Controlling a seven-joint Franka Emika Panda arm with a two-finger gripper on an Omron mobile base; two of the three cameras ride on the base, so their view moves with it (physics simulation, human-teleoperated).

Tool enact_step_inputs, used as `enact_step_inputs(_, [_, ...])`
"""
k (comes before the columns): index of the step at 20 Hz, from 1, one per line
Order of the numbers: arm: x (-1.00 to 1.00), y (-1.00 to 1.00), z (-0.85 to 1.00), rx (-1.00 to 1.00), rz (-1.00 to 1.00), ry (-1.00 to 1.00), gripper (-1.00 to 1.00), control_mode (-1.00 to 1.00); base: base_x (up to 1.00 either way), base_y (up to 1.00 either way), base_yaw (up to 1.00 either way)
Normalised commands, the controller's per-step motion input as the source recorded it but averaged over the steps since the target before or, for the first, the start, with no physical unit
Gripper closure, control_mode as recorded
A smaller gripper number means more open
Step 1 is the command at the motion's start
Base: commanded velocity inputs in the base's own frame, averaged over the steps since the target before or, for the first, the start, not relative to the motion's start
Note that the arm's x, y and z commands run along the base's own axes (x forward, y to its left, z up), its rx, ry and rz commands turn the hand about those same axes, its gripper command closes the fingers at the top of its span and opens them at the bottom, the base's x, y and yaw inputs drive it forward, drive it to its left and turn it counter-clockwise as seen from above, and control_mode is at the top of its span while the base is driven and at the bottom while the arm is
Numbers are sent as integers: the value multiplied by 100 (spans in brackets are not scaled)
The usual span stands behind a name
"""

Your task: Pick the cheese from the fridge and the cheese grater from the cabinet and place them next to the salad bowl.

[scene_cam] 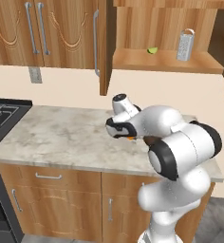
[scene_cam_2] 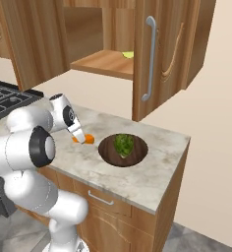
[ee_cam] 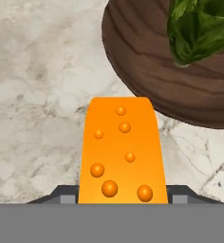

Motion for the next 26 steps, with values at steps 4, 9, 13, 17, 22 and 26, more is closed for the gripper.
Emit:
enact_step_inputs(4, [12, -40, -33, 5, -5, -8, 100, -100, 0, 0, 0])
enact_step_inputs(9, [1, -17, -67, 5, -12, -9, 100, -100, 0, 0, 0])
enact_step_inputs(13, [0, -6, -53, 4, -10, -8, 100, -100, 0, 0, 0])
enact_step_inputs(17, [0, -1, -1, 12, -3, -5, 100, -100, 0, 0, 0])
enact_step_inputs(22, [0, -1, 17, 28, 0, -1, 100, -100, 0, 0, 0])
enact_step_inputs(26, [10, -33, 1, 27, -8, 0, 100, -100, 0, 0, 0])
